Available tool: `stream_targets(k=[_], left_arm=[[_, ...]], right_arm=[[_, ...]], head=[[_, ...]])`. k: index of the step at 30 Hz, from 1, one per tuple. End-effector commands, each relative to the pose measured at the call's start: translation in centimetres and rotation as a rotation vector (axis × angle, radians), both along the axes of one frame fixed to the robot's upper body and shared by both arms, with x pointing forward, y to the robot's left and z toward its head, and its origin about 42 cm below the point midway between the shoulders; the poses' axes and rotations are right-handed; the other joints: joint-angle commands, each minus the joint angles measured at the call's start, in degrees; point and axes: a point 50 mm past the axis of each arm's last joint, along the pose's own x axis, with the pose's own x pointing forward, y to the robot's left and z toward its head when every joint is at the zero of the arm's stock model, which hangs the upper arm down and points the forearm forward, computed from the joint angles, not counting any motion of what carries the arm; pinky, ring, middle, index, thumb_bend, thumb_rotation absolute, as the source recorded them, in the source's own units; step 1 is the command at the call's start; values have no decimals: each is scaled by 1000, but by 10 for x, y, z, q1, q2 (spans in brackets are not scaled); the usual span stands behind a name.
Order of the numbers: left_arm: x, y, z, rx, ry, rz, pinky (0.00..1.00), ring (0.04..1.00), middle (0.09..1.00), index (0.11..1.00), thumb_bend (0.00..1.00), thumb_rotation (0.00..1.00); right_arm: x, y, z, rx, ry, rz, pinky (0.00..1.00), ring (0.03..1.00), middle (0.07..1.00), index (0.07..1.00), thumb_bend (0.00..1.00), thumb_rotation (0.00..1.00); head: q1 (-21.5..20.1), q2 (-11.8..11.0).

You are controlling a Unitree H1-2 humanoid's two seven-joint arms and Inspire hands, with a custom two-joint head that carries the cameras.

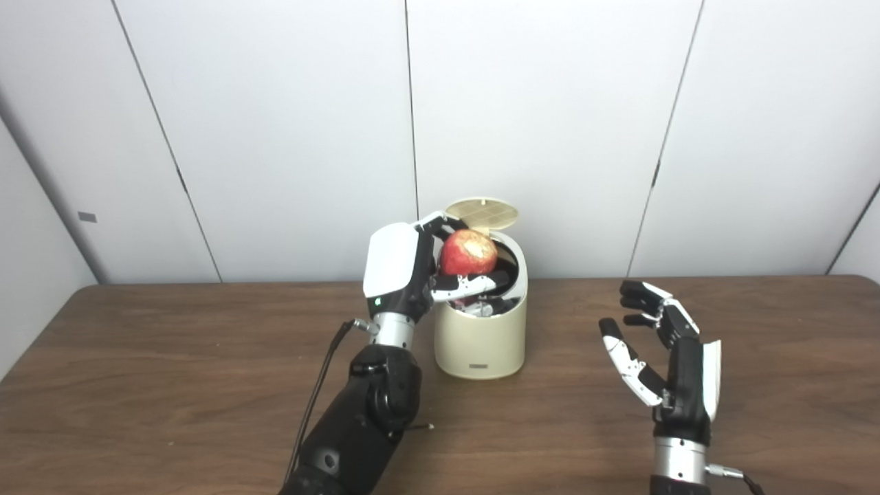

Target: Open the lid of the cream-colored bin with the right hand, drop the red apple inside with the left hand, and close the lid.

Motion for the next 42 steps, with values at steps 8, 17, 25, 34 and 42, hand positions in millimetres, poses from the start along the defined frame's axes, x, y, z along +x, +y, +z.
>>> stream_targets(k=[8, 17, 25, 34, 42], left_arm=[[-7, -12, -8, 31, 60, -62, 579, 691, 733, 729, 1000, 447], [-9, -11, -7, 15, 60, -72, 584, 692, 731, 732, 1000, 453], [-15, -5, -9, -468, 102, -177, 439, 519, 553, 566, 957, 139], [-18, 19, -9, -863, 161, -228, 377, 473, 483, 472, 505, 0], [-38, 39, -8, -1026, 134, -352, 416, 460, 472, 486, 504, 0]], right_arm=[[-14, 5, -32, -14, 76, -2, 558, 666, 683, 669, 243, 342], [-14, 4, -32, -22, 75, -1, 564, 668, 684, 670, 242, 336], [-13, 4, -32, -23, 74, -4, 559, 662, 681, 669, 243, 341], [-13, 4, -32, -28, 71, -6, 552, 654, 675, 663, 238, 311], [-13, 4, -29, -98, 47, -9, 550, 651, 672, 657, 247, 313]], head=[[0, 1], [0, 0], [0, 0], [0, 2], [-5, 1]])
